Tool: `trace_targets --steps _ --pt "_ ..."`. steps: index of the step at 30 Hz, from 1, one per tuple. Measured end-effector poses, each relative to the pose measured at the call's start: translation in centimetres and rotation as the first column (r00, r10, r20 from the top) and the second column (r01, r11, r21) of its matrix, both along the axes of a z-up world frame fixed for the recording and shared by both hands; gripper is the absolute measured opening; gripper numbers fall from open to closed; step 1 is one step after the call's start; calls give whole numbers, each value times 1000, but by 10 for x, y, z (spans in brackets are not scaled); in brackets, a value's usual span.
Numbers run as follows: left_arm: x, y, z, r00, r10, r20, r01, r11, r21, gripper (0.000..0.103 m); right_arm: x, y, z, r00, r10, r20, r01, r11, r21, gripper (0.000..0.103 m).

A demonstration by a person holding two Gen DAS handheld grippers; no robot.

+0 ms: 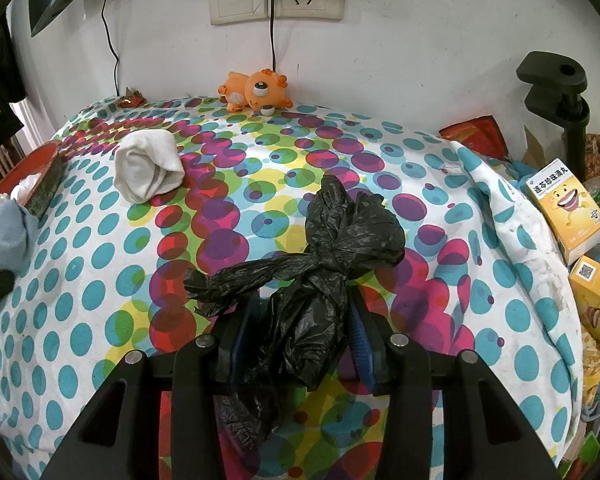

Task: Organize objects
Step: 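Carry the light blue sock over the red tray with the left tool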

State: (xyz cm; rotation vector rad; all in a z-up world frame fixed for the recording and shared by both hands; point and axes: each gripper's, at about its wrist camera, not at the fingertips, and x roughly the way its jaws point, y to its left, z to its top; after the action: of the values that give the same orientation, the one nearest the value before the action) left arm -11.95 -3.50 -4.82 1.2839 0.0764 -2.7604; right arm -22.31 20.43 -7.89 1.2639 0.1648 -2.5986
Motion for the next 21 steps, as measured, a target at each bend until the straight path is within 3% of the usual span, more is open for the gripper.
trace_targets --steps 5,17,21 --pt "3 -21 11 998 63 -11 -63 998 14 27 0 0 0 1000 0 0 0 1000 1 42" --pt "11 -57 23 985 168 -39 -170 985 -33 27 0 0 0 1000 -1 0 1 1000 1 42" --pt "14 -72 24 979 202 -35 -202 979 -11 27 0 0 0 1000 -1 -1 1 1000 2 42"
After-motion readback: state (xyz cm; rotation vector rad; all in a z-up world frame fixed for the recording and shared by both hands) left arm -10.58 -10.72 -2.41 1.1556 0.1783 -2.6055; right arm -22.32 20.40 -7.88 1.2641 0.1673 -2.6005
